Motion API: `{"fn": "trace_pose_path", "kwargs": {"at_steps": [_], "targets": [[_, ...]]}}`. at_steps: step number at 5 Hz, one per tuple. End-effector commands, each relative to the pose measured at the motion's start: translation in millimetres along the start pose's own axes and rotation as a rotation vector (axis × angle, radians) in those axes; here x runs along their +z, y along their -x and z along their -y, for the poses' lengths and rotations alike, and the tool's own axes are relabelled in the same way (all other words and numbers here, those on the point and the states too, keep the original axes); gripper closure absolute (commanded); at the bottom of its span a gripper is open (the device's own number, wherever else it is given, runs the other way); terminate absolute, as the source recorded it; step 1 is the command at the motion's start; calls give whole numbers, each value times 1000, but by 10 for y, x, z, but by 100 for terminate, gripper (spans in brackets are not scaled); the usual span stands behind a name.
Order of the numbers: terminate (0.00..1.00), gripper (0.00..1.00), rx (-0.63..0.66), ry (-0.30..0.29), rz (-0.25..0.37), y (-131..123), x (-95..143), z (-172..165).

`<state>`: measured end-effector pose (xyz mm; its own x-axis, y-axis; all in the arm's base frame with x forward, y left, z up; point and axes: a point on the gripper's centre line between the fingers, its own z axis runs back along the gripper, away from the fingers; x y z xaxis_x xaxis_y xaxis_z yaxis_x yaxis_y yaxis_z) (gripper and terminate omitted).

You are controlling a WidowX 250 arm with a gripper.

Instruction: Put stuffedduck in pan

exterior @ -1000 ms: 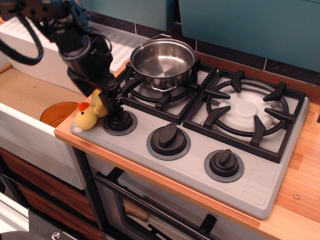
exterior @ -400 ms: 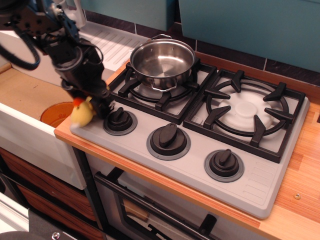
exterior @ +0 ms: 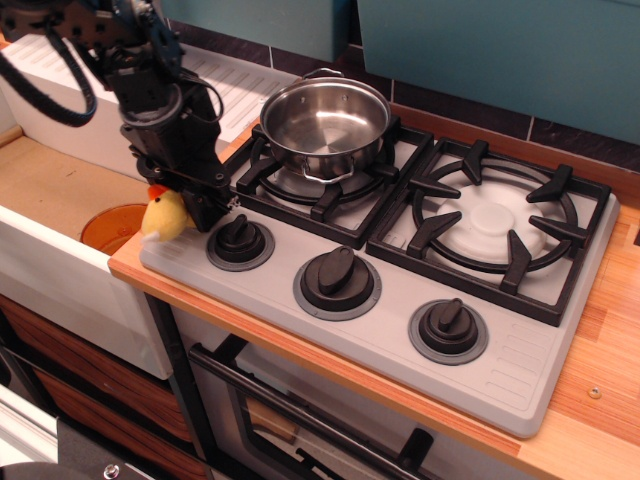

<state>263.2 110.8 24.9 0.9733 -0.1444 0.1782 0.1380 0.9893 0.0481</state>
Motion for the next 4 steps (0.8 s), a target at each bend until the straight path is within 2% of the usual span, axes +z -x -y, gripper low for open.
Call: {"fn": "trace_pose_path", "kwargs": {"at_steps": [1, 2, 3, 4], "targets": [[0, 100, 0, -64, -32, -218, 643, 77], [0, 100, 7, -84, -65, -385, 963, 144], [0, 100, 4, -93, -79, -642, 1124, 243], [0, 100, -12, -94, -75, -958, 1142, 316]]}}
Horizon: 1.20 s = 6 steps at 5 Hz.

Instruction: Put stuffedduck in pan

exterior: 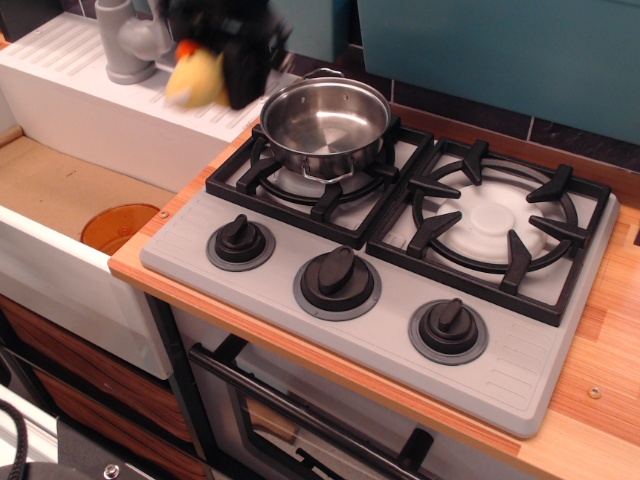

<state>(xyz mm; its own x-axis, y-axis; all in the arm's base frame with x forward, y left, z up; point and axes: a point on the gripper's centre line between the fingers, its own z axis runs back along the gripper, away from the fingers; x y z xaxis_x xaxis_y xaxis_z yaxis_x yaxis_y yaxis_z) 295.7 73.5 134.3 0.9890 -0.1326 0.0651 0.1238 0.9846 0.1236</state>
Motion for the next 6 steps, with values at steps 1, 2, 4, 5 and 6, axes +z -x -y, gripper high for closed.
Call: {"fn": "trace_pose_path", "kwargs": {"at_steps": [1, 2, 4, 5, 6], "targets": [[0, 100, -26, -26, 47, -632, 194, 92], [0, 100, -32, -26, 54, -769, 158, 125], [0, 0, -60, -15, 72, -837, 125, 133], [0, 0, -57, -11, 69, -817, 145, 155], [0, 0, -41, -28, 76, -767, 165, 234]]}}
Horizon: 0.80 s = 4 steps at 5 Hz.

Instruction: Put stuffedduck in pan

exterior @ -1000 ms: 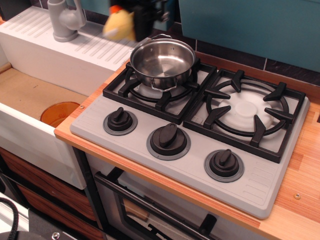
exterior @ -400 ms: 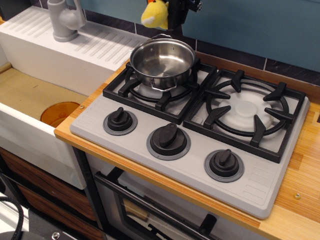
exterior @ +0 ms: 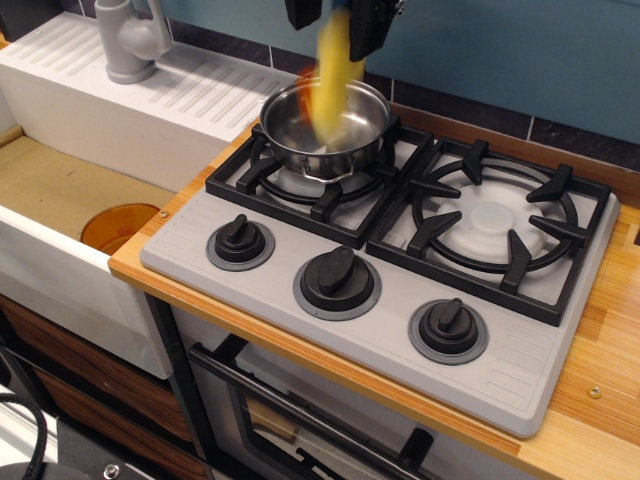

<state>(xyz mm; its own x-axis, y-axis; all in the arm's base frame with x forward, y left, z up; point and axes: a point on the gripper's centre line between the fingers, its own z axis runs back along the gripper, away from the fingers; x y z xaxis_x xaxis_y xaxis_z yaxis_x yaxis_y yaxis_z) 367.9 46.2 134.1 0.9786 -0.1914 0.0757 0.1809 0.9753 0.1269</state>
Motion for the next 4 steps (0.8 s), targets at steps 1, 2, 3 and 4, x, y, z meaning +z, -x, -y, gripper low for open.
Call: {"fn": "trace_pose_path", "kwargs": {"at_steps": [1, 2, 3, 4], "targets": [[0, 0, 23, -39, 52, -8, 243, 106], [0, 0, 22, -47, 56, -7, 266, 158], [0, 0, 30, -51, 54, 4, 300, 248], [0, 0, 45, -50, 47, 11, 305, 313]]}}
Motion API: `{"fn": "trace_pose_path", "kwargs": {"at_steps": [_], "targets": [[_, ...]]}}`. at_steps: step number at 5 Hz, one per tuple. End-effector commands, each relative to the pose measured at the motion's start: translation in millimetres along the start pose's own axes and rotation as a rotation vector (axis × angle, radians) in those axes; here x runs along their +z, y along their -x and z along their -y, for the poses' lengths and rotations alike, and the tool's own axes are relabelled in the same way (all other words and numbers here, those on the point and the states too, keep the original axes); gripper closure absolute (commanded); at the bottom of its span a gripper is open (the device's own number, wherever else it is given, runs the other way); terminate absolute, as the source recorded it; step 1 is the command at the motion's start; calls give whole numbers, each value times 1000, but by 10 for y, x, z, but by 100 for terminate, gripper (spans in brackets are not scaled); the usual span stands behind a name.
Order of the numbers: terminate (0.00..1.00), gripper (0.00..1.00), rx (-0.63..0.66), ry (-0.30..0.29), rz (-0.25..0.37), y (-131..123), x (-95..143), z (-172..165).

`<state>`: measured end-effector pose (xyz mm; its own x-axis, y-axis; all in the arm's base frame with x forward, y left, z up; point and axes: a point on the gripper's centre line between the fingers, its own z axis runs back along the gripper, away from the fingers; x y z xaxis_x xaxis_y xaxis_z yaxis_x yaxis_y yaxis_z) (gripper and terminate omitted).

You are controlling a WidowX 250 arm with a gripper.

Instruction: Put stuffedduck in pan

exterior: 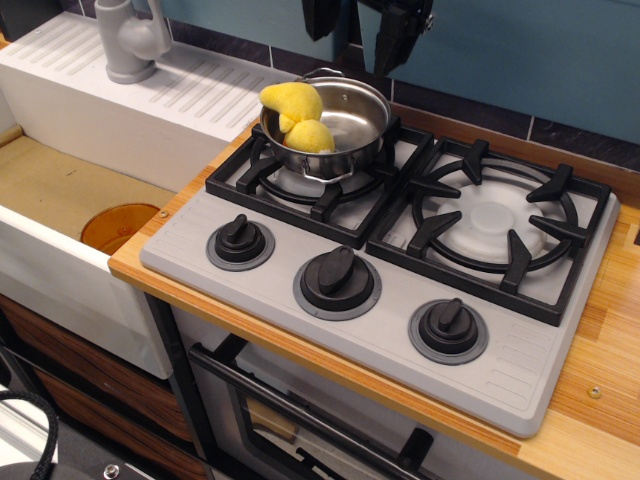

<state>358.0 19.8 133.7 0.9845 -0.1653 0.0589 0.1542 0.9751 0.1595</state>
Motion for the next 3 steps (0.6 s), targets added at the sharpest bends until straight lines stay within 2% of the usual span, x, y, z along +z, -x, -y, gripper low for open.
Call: {"fn": "trace_pose_path", "kwargs": {"at_steps": [1, 2, 3], "targets": [[0, 0, 22, -1, 62, -37, 275, 41], [0, 0, 33, -16, 11, -66, 275, 30], [100, 0, 22, 36, 22, -71, 273, -6]]}}
